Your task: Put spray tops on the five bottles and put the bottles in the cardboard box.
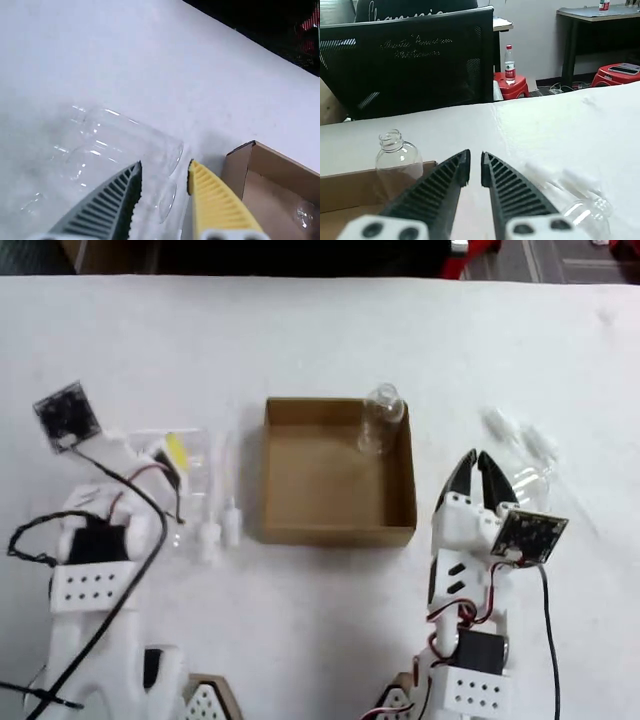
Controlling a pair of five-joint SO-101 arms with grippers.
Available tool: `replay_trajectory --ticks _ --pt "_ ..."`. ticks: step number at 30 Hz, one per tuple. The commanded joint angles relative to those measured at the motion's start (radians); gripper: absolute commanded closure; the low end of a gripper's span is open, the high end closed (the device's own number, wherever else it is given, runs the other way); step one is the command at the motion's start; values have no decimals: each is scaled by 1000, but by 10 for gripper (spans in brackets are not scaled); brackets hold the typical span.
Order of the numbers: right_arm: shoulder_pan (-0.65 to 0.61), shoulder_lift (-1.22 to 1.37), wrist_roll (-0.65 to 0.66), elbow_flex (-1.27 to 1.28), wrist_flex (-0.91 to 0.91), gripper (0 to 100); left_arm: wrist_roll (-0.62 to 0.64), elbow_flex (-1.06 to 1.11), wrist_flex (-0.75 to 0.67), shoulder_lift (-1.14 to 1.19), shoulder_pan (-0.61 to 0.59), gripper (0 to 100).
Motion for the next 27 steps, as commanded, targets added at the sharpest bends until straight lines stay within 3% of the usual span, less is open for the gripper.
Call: replay_trajectory --ticks 1,5,9,15,20,27 --pt "-41 7 60 3 7 970 12 -180 138 -1 -24 857" --pt "-48 7 75 3 12 970 3 -318 239 73 -25 857" --pt "-50 7 75 3 12 970 11 -488 301 286 -104 861" --pt "-50 7 75 3 12 970 269 -738 356 670 -262 858" --pt "-51 7 75 3 12 970 364 -930 474 865 -263 858" --pt "-56 7 75 3 15 970 491 -1089 486 1087 -265 861"
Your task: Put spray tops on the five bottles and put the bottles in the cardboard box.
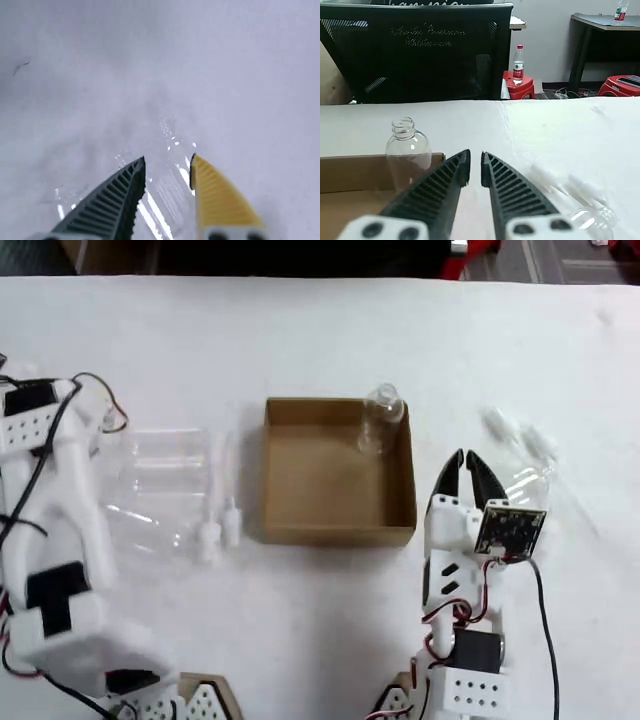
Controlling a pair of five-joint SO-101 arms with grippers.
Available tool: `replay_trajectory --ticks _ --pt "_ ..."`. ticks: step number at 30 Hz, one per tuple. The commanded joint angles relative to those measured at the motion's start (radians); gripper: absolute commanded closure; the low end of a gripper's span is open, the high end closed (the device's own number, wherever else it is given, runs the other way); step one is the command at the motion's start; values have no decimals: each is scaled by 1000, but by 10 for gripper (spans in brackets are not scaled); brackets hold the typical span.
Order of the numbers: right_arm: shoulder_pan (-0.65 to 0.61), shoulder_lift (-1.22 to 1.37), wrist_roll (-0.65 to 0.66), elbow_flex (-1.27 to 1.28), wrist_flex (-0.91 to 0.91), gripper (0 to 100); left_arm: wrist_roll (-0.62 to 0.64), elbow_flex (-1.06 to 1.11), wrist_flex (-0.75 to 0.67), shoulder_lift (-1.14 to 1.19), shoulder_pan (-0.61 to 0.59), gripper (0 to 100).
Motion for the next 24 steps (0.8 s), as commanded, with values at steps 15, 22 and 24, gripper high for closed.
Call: replay_trajectory --ticks 15,22,24 --pt "-36 7 14 3 25 970 224 -399 104 424 -18 861" --pt "-36 7 14 3 25 970 222 -454 172 463 -16 858" --pt "-36 7 14 3 25 970 222 -500 236 456 -15 858"
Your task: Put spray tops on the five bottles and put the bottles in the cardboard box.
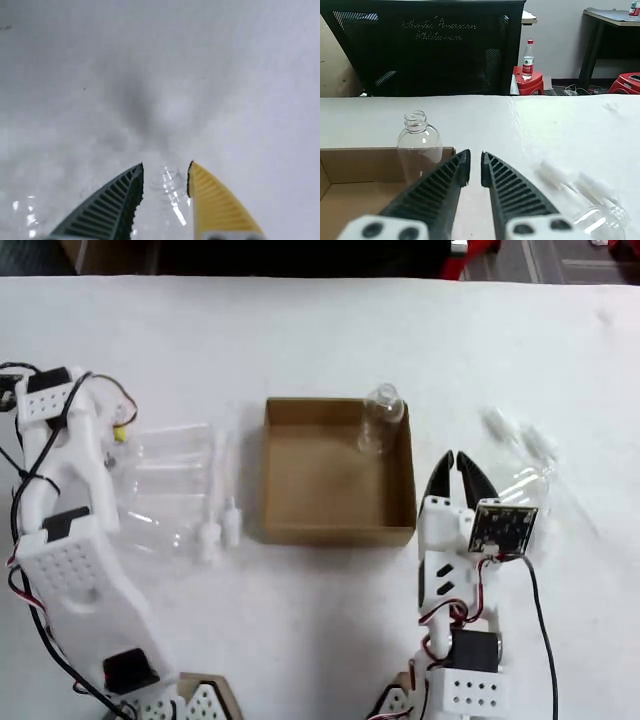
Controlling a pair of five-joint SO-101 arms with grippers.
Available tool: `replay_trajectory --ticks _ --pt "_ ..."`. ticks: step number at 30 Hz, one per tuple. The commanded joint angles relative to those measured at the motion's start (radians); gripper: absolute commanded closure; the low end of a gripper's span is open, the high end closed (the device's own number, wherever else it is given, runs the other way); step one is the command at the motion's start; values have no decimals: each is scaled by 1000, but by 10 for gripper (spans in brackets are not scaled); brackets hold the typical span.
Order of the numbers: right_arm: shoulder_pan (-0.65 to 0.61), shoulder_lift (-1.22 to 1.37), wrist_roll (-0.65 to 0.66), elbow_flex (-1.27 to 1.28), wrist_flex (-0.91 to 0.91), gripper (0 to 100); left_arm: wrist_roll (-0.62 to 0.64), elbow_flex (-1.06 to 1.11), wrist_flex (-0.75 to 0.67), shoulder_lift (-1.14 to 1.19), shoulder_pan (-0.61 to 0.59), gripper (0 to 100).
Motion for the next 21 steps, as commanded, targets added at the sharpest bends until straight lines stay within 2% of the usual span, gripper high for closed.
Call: replay_trajectory --ticks 1,12,21 --pt "-2 7 11 3 4 970 12 -130 126 -24 -7 857" --pt "-2 7 11 3 4 970 12 -244 158 102 10 857" --pt "-2 7 11 3 4 970 12 -333 284 117 12 857"
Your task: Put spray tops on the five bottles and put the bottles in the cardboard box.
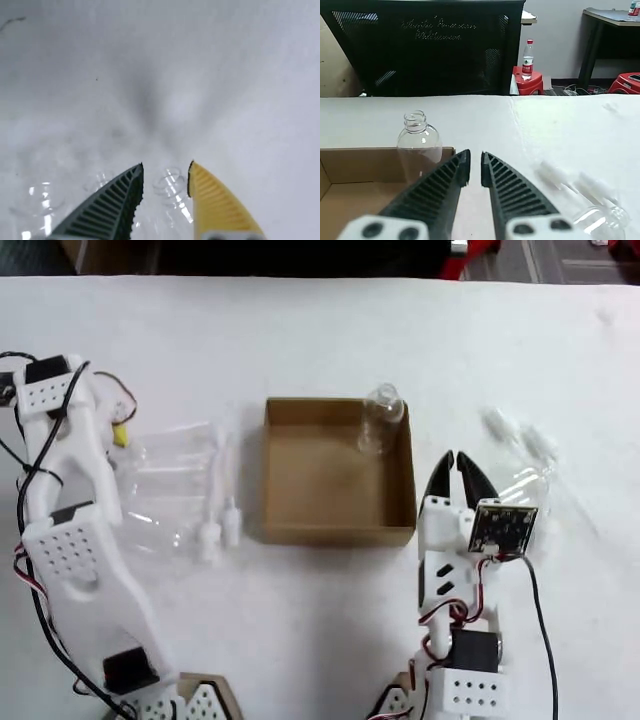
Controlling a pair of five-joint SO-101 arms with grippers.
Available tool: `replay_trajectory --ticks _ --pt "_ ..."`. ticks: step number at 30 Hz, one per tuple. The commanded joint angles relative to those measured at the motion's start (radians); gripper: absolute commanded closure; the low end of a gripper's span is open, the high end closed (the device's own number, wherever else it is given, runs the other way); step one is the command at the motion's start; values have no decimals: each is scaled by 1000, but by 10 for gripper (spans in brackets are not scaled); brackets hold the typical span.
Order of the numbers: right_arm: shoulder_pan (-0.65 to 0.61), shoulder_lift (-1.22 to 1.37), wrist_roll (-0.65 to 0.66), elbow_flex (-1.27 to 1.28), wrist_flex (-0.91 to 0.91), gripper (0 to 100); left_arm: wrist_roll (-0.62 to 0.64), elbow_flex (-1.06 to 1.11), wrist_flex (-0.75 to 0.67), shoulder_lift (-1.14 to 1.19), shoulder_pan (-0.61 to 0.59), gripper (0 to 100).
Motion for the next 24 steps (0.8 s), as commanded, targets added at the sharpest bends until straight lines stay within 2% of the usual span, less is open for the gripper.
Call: replay_trajectory --ticks 1,5,12,16,24 --pt "-1 7 11 3 4 970 12 -97 92 -25 12 857" --pt "-1 7 11 3 4 970 12 -201 183 -18 24 847" --pt "-1 7 11 3 4 970 46 -192 203 -8 77 697" --pt "-1 7 11 3 4 970 89 -181 196 15 74 694" --pt "-1 7 12 3 4 970 87 -210 250 -7 27 694"
